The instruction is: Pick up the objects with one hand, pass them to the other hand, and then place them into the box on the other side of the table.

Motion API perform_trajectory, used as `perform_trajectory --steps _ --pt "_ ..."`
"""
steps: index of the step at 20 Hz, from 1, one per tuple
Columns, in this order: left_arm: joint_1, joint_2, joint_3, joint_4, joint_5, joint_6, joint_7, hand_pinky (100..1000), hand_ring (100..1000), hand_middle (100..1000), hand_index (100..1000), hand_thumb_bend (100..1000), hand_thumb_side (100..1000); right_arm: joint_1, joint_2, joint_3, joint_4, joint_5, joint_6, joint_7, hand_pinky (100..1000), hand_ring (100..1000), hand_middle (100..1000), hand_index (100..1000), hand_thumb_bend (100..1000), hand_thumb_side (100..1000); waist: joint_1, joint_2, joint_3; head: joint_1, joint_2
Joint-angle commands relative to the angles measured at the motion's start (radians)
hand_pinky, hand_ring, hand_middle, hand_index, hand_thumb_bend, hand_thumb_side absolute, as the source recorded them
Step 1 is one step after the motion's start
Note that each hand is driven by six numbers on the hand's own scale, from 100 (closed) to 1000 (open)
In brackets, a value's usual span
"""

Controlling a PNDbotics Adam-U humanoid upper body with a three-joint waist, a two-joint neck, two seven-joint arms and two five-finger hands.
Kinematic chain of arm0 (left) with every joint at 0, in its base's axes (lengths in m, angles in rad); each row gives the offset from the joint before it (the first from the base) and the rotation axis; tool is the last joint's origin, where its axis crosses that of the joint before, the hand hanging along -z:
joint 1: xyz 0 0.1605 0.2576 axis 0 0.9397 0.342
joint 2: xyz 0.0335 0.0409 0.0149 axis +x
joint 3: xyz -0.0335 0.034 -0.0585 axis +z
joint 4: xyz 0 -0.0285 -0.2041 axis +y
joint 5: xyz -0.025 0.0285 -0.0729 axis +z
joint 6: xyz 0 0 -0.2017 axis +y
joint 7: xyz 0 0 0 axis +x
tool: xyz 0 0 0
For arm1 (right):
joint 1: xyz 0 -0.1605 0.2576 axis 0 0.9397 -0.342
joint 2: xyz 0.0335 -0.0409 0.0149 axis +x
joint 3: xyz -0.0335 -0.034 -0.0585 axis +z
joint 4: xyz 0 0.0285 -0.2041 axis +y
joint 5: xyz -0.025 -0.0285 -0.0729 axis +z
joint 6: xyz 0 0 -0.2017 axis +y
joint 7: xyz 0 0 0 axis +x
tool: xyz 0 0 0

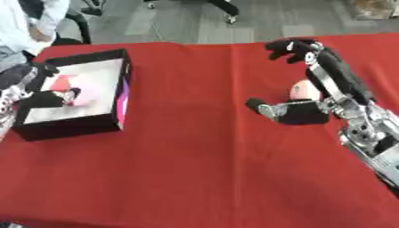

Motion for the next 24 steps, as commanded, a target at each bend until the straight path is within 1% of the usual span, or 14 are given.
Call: perform_trajectory --steps 1,4,6,7,8,9,10,12,14,16,17,18,21,24 --pt "-0.023 0.019 0.02 -0.004 -0.012 0.004 0.014 837 830 770 877 464 575 -0.007 -0.021 -0.015 -0.013 0.003 0.0 -0.006 720 783 653 818 570 305 -0.016 0.007 0.001 0.001 0.006" --pt "-0.023 0.019 0.024 -0.007 -0.008 0.009 0.027 830 820 754 864 430 533 -0.006 -0.022 -0.016 -0.013 0.003 -0.002 -0.008 720 783 649 818 571 304 -0.016 0.006 0.001 0.0 0.006" --pt "-0.019 0.02 0.029 -0.016 0.006 0.015 0.04 825 811 741 850 374 497 -0.004 -0.025 -0.019 -0.013 0.002 -0.005 -0.012 721 784 650 819 572 303 -0.017 0.006 0.001 -0.006 0.006" --pt "-0.017 0.022 0.03 -0.026 0.018 0.019 0.05 815 754 704 823 261 459 -0.003 -0.029 -0.022 -0.013 0.002 -0.008 -0.014 724 784 651 819 572 301 -0.017 0.005 0.001 -0.012 0.006" --pt "-0.015 0.025 0.03 -0.036 0.033 0.021 0.059 813 740 692 813 235 448 -0.001 -0.035 -0.026 -0.013 0.003 -0.01 -0.018 725 785 651 819 572 301 -0.017 0.005 0.001 -0.02 0.006" --pt "-0.014 0.027 0.027 -0.045 0.049 0.024 0.065 813 740 692 813 235 448 0.001 -0.04 -0.03 -0.013 0.003 -0.012 -0.021 725 785 651 819 572 301 -0.018 0.004 0.001 -0.026 0.006" --pt "-0.013 0.03 0.023 -0.053 0.064 0.024 0.068 810 732 680 804 191 447 0.004 -0.046 -0.034 -0.013 0.003 -0.014 -0.023 730 788 656 806 573 294 -0.018 0.004 0.001 -0.031 0.006" --pt "-0.008 0.04 0.023 -0.086 0.105 0.021 0.073 811 743 677 801 150 466 0.019 -0.067 -0.049 -0.013 0.003 -0.015 -0.026 733 790 660 808 569 286 -0.021 0.003 -0.001 -0.049 0.006" --pt "-0.002 0.047 0.03 -0.119 0.155 0.024 0.081 815 761 679 802 102 512 0.035 -0.085 -0.066 -0.013 -0.008 -0.01 -0.022 729 789 657 805 554 296 -0.024 0.002 -0.003 -0.064 0.006" --pt "0.005 0.054 0.044 -0.15 0.217 0.026 0.09 814 773 682 806 100 551 0.047 -0.106 -0.091 -0.013 -0.042 0.001 -0.013 730 791 659 805 547 295 -0.025 0.0 -0.005 -0.077 0.006" --pt "0.009 0.056 0.05 -0.163 0.244 0.026 0.093 814 773 679 806 100 588 0.05 -0.117 -0.104 -0.013 -0.057 0.006 -0.004 739 801 677 809 540 300 -0.026 0.0 -0.006 -0.082 0.006" --pt "0.015 0.057 0.058 -0.178 0.272 0.025 0.097 815 772 677 806 100 593 0.053 -0.13 -0.117 -0.013 -0.07 0.013 0.012 746 808 692 811 538 307 -0.026 0.0 -0.006 -0.088 0.006" --pt "0.04 0.058 0.078 -0.228 0.344 0.021 0.112 815 770 666 802 100 617 0.058 -0.164 -0.155 -0.013 -0.097 0.037 0.085 761 823 720 814 518 319 -0.027 -0.001 -0.005 -0.103 0.006" --pt "0.067 0.056 0.092 -0.299 0.403 0.014 0.135 814 768 656 799 100 634 0.067 -0.216 -0.197 -0.013 -0.152 0.058 0.171 774 832 734 813 499 321 -0.028 0.0 -0.002 -0.12 0.006"
